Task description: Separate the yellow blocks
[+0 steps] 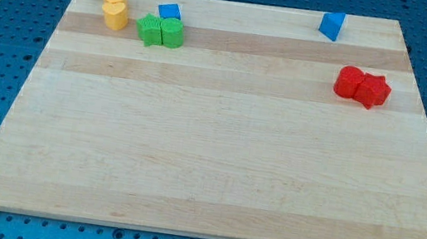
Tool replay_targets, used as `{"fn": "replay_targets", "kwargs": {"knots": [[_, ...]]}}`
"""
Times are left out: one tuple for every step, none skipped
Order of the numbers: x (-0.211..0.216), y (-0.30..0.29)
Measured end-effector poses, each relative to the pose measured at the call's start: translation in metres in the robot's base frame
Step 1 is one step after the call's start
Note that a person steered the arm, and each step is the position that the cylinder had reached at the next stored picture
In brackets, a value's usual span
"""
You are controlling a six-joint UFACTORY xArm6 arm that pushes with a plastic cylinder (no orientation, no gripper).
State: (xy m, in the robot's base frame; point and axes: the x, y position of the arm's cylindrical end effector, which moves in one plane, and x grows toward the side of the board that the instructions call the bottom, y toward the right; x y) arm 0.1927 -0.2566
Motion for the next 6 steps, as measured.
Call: {"fn": "replay_targets", "kwargs": {"knots": [[0.022, 0.043], [0.065, 0.057], [0.053, 0.040], [0.018, 0.013], [0.028, 0.029], [0.091, 0.034]]}}
